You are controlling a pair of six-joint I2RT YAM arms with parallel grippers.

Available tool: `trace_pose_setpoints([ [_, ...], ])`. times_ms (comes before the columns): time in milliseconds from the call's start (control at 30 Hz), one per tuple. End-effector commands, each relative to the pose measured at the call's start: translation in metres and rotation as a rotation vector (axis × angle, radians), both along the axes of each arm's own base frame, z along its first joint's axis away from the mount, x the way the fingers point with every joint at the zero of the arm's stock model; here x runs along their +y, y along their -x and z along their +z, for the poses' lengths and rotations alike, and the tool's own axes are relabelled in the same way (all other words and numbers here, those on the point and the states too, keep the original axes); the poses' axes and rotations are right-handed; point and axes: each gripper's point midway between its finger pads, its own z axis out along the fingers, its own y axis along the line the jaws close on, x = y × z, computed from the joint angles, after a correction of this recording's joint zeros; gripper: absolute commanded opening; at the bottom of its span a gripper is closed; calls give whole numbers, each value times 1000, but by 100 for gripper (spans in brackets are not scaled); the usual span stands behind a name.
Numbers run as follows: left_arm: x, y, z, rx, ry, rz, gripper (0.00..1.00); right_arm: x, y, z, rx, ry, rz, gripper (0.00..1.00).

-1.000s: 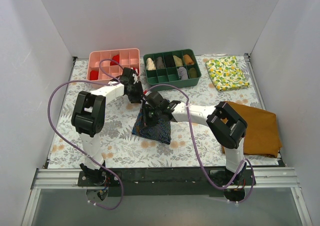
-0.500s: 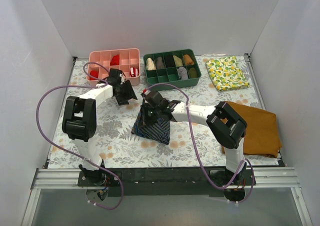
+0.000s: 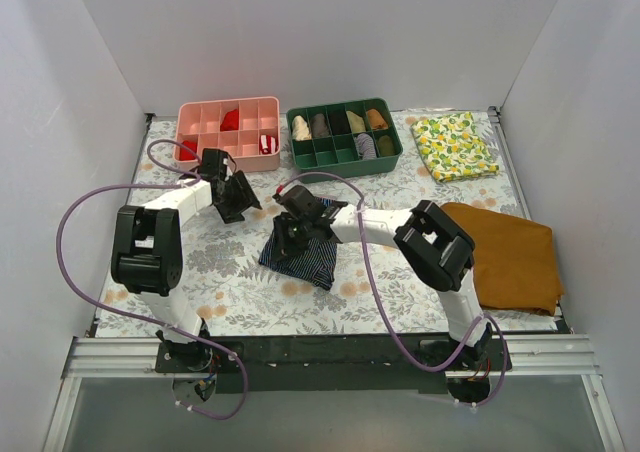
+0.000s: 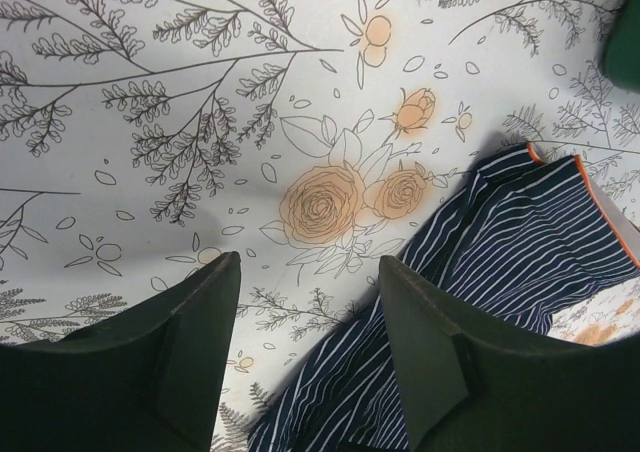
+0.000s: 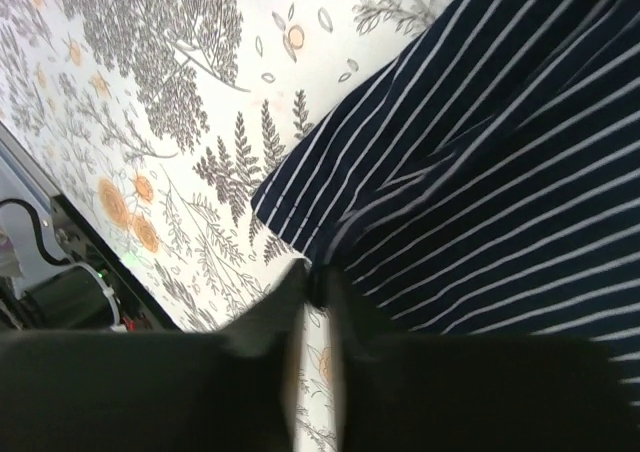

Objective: Roll the underwear

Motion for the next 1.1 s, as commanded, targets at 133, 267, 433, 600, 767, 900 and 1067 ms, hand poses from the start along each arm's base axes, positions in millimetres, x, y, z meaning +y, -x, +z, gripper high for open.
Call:
trace_pose_setpoints([
  [133,-4,9,24,-52,44,-39,57,27,6,54,-126,-189,144,63],
  [267,-8,22,29,-53,69,-69,56,21,-9,105,-256,-235,99,81],
  [433,-12,41,43,-77,97,-100,52,-59,-37,115,-365,-35,-158,81],
  [600,-20,66,38,-55,134,-125,45,-154,-52,83,-271,69,-365,78],
  [767,-39,82,27,-34,134,-168,45,-210,-43,55,-190,38,-437,77],
  [900,-51,89,17,-22,108,-177,50,-211,-30,43,-141,29,-398,78],
  [1067,-55,94,1,-15,63,-187,54,-205,-15,32,-81,-14,-364,78],
])
